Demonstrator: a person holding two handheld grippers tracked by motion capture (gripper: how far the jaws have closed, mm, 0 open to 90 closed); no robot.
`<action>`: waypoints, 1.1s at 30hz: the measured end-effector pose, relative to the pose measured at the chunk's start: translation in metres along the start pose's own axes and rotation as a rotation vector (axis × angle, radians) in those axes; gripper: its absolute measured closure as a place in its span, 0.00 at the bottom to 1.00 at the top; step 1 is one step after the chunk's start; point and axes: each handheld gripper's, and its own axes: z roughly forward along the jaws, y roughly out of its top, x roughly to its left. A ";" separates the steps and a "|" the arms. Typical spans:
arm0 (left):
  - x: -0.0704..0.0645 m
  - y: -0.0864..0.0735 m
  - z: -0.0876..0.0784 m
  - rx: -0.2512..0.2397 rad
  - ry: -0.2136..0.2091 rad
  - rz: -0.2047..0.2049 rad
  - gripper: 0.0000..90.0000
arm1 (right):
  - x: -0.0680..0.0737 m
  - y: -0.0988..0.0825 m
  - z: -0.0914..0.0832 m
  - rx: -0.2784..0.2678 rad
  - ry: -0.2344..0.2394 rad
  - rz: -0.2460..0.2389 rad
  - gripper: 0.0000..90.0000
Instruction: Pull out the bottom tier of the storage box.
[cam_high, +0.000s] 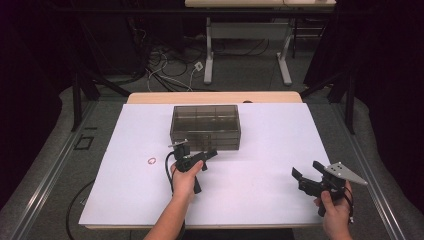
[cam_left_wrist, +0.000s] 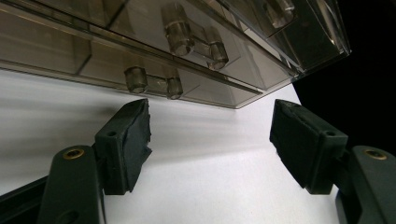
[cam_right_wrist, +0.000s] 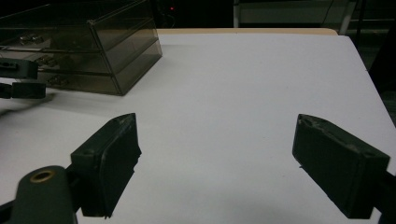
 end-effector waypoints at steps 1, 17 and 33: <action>0.000 0.000 0.001 0.001 0.002 -0.005 0.32 | 0.000 0.000 0.000 -0.001 0.000 -0.002 0.16; 0.002 0.001 0.015 -0.014 0.017 -0.052 0.38 | 0.000 0.001 0.000 -0.012 0.001 0.000 0.16; -0.002 0.000 0.020 -0.027 0.066 -0.059 0.51 | 0.000 0.001 0.001 -0.020 0.004 -0.001 0.16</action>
